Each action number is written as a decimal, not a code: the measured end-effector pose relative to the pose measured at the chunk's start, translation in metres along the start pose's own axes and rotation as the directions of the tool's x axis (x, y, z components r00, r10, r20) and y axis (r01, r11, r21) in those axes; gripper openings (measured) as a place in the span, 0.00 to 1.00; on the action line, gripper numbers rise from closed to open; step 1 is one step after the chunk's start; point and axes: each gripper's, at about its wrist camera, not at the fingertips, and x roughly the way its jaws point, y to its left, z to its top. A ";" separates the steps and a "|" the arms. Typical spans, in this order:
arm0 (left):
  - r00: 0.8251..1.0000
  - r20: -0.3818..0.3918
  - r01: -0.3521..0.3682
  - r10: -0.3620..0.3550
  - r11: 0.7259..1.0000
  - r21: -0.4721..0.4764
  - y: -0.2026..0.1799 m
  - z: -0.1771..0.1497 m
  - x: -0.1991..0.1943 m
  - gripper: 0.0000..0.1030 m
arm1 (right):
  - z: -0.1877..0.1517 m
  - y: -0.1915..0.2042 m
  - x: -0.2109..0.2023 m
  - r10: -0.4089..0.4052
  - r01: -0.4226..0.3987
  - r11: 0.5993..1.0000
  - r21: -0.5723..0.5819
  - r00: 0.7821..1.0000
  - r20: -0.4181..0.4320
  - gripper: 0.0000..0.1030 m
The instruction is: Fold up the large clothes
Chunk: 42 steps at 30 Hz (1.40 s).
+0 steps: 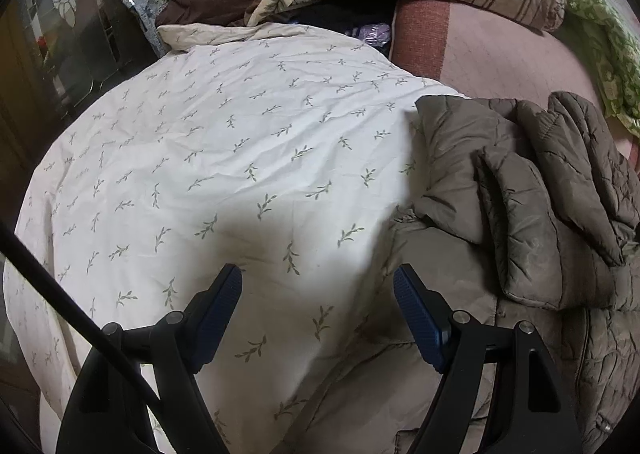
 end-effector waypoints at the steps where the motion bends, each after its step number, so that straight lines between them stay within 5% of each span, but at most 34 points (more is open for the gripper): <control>1: 1.000 -0.001 0.002 -0.002 1.000 -0.008 0.002 0.000 0.001 0.75 | 0.000 0.016 -0.006 0.059 -0.059 0.998 -0.035 0.998 0.003 0.69; 6: 1.000 -0.001 0.010 -0.010 0.999 -0.049 0.012 0.003 0.000 0.75 | -0.003 0.088 -0.004 0.295 -0.304 0.944 -0.126 0.952 -0.085 0.30; 8: 1.000 -0.006 0.018 -0.018 0.998 -0.054 0.014 0.003 0.000 0.75 | -0.001 0.114 0.012 0.333 -0.352 0.926 -0.136 0.932 -0.141 0.26; 10: 1.000 -0.007 0.027 -0.027 0.998 -0.052 0.014 0.003 0.000 0.75 | 0.002 0.130 0.037 0.292 -0.322 0.936 -0.146 0.937 -0.193 0.24; 16: 0.999 -0.003 0.035 -0.035 0.998 -0.046 0.013 0.005 0.001 0.75 | 0.028 0.146 0.097 0.226 -0.240 0.970 -0.045 0.951 -0.211 0.24; 22: 0.999 -0.009 0.036 -0.036 0.999 -0.033 0.009 0.005 0.004 0.75 | 0.052 0.158 0.125 0.109 -0.132 0.985 -0.108 0.974 -0.197 0.23; 26: 0.999 -0.015 0.039 -0.040 0.999 -0.035 0.010 0.004 0.004 0.75 | 0.053 0.153 0.086 0.133 -0.148 0.979 -0.142 0.985 -0.113 0.26; 29: 0.999 -0.013 0.038 -0.039 0.999 -0.039 0.010 0.003 0.002 0.75 | 0.042 0.141 0.046 0.175 -0.181 0.969 -0.169 0.983 -0.052 0.42; 34: 0.999 -0.010 0.033 -0.033 0.999 -0.029 0.007 0.001 0.001 0.75 | 0.030 0.083 0.017 0.013 -0.009 0.991 -0.132 0.999 0.035 0.44; 37: 1.000 -0.010 0.030 -0.030 1.000 -0.011 0.002 0.000 0.002 0.75 | 0.023 0.043 0.049 -0.113 0.110 0.992 -0.056 0.993 -0.045 0.44; 40: 1.000 -0.007 0.023 -0.022 1.000 0.012 -0.003 -0.001 0.002 0.75 | 0.009 0.016 0.084 -0.074 0.078 0.997 0.012 0.981 -0.180 0.45; 42: 1.000 -0.004 0.020 -0.020 1.000 0.021 -0.005 -0.002 0.002 0.75 | 0.005 0.011 0.083 -0.046 0.048 0.999 0.007 0.983 -0.178 0.45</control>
